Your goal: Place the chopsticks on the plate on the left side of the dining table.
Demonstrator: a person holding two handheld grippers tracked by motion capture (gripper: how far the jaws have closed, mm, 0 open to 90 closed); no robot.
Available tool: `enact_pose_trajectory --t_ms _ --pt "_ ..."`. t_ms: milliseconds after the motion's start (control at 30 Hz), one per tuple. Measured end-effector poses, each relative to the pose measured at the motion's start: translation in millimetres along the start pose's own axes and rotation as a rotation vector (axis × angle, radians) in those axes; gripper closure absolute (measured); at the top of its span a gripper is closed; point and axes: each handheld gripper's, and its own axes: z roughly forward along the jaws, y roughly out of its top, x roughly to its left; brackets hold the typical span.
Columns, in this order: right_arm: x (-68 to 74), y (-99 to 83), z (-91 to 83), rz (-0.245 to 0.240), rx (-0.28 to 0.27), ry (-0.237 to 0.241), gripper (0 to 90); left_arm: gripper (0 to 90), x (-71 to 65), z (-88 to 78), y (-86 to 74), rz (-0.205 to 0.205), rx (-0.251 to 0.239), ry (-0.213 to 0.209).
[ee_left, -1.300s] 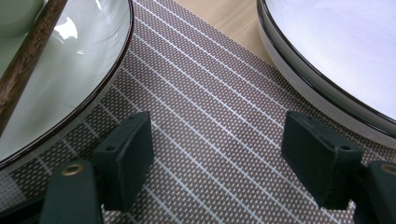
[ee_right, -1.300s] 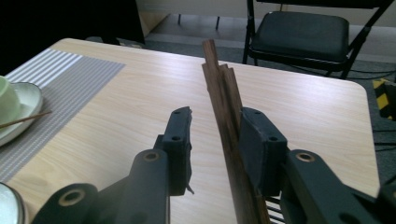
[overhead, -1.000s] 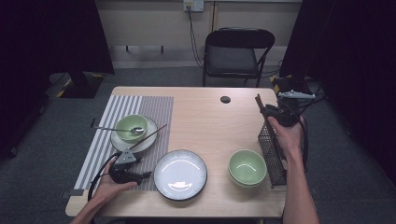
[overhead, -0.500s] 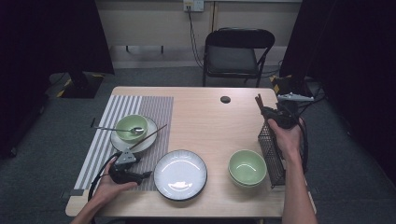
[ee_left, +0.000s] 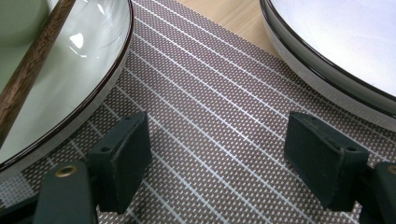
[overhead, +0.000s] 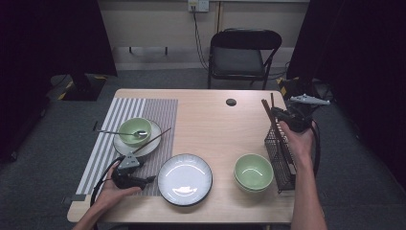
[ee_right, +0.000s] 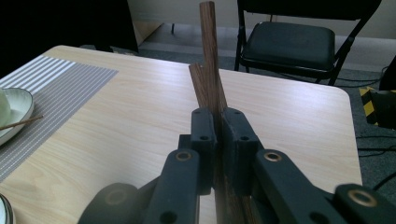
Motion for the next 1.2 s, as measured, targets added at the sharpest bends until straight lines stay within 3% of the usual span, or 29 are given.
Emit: enact_pose_trajectory --t_ms 333,767,1200 --pt "-0.9 5.6 -9.1 0.001 -0.076 0.022 84.7 22.4 -0.1 0.0 0.0 -0.002 0.0 0.0" --pt "5.5 27.5 -21.7 -0.029 -0.149 0.055 85.3 22.4 -0.1 0.0 0.0 -0.002 0.001 0.001" --pt "27.5 61.9 -24.5 -0.1 -0.195 0.088 85.3 22.4 -0.1 0.1 0.1 0.0 0.0 0.0"
